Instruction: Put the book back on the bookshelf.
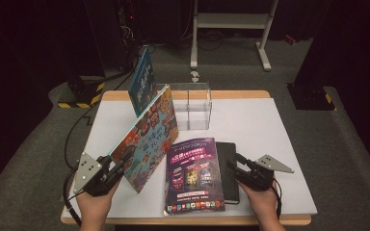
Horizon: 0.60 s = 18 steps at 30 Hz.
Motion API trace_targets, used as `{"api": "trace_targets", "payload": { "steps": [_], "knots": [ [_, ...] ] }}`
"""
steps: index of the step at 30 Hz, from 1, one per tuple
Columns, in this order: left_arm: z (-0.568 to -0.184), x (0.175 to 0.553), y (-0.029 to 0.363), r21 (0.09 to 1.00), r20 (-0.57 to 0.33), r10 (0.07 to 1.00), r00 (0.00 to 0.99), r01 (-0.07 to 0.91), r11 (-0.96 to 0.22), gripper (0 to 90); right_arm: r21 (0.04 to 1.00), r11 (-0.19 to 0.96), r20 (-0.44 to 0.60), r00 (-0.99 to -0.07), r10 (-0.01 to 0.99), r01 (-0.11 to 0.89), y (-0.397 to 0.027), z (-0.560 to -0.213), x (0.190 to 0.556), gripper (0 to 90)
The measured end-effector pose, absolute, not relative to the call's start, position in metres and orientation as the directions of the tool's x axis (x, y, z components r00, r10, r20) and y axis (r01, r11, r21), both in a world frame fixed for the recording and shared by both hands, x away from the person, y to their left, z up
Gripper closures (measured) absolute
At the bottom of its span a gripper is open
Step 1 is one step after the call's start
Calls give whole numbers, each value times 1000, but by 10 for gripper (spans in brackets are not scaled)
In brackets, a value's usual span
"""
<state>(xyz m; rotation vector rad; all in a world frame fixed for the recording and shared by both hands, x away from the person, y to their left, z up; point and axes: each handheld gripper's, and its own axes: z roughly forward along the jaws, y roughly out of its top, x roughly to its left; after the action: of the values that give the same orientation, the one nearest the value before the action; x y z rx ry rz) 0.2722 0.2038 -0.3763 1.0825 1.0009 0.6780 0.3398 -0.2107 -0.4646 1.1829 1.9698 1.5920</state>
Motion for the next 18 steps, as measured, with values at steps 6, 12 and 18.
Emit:
{"api": "trace_targets", "payload": {
  "steps": [6, 12, 18],
  "knots": [
    [-377, 279, 198, 939, -318, 847, 427, 18, 343, 720, 922, 24, 230, -595, 770, 387, -210, -465, 339, 526],
    [-377, 286, 191, 937, -320, 842, 435, 13, 349, 713, 922, 20, 232, -594, 770, 386, -211, -464, 339, 525],
    [-379, 291, 186, 943, -305, 848, 434, 12, 333, 696, 923, 17, 235, -596, 768, 386, -211, -464, 339, 525]
  ]
}}
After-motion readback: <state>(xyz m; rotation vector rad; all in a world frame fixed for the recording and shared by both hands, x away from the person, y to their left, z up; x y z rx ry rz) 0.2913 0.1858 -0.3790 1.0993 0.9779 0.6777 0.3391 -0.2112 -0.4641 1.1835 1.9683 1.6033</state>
